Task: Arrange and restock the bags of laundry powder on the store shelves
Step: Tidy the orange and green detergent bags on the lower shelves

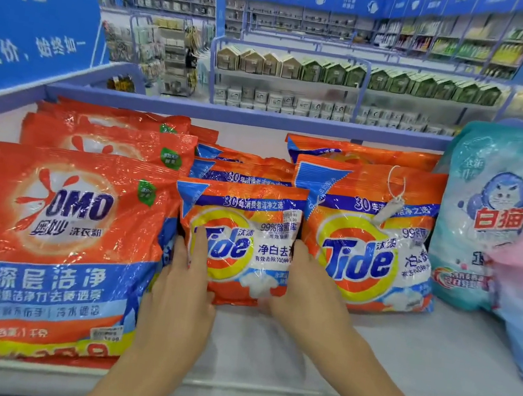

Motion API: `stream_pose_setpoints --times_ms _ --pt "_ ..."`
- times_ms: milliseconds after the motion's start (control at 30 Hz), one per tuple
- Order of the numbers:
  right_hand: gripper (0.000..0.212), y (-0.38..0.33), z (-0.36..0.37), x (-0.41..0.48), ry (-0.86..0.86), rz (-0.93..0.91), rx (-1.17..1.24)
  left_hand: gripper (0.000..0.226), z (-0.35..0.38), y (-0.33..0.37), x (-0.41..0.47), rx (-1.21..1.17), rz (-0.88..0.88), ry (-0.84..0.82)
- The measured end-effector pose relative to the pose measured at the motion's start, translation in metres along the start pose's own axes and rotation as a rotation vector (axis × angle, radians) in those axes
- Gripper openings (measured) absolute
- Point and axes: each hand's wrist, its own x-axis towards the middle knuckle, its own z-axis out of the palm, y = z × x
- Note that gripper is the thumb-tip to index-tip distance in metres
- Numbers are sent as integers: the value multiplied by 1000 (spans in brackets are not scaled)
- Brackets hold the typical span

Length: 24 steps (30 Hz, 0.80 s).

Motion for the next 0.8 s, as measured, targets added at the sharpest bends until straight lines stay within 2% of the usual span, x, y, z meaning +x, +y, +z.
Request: stream_pose_setpoints --times_ms 100,200,400,533,667,800 --pt "80 2 -1 -4 62 -26 -81 92 8 -3 -9 -23 20 -3" --pt "68 7 4 -5 19 -31 -91 88 14 -11 0 -54 21 35" --pt "61 20 12 -1 16 -97 4 87 13 -7 10 -123 -21 103" --pt "60 33 7 -9 2 -192 99 90 17 -7 -9 -117 42 40" --pt "63 46 -6 -27 -38 -231 219 75 14 2 -32 -68 -11 6" --pt "60 55 -22 -54 -109 -286 48 59 5 14 -53 -1 25 2"
